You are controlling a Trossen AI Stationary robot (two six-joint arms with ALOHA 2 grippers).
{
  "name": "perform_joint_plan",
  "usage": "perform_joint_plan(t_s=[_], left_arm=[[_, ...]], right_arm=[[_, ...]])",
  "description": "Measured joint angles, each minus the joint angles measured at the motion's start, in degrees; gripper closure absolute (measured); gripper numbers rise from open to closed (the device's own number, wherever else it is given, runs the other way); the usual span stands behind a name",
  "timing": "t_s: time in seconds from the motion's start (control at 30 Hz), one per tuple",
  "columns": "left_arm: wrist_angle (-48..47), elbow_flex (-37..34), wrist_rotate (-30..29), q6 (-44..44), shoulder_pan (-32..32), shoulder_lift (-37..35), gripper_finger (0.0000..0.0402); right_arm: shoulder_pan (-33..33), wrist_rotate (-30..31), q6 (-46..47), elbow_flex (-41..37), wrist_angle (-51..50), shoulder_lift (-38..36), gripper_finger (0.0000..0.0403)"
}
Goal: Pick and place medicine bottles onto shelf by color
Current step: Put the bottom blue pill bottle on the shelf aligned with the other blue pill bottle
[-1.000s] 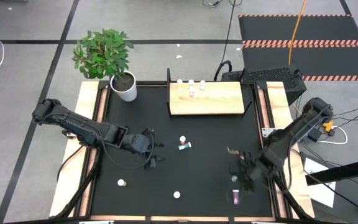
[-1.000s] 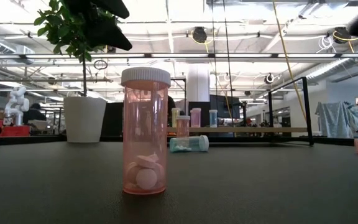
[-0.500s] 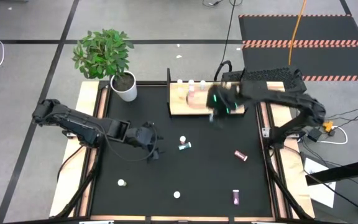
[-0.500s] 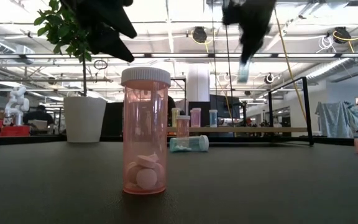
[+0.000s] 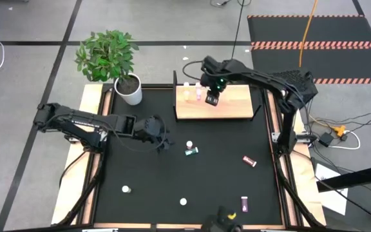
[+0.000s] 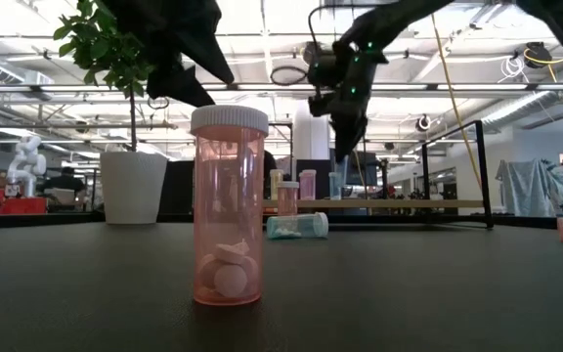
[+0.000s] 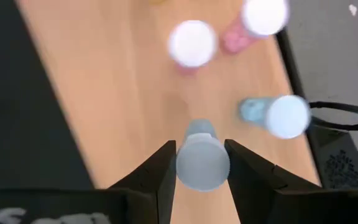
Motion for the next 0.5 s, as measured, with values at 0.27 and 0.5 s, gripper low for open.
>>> perform_joint_plan(t_s=[0.27, 0.5], left_arm=[[-0.07, 0.00, -0.01, -0.34, 0.61, 0.00, 0.0083], [-0.22, 0.00, -0.02, -0.01, 2.26, 0.00, 0.0083]], right_arm=[[-2.84, 0.00, -3.24, 0.02, 0.89, 3.58, 0.0285], [-2.82, -1.55, -4.03, 0.02, 2.09, 3.46, 0.0284]])
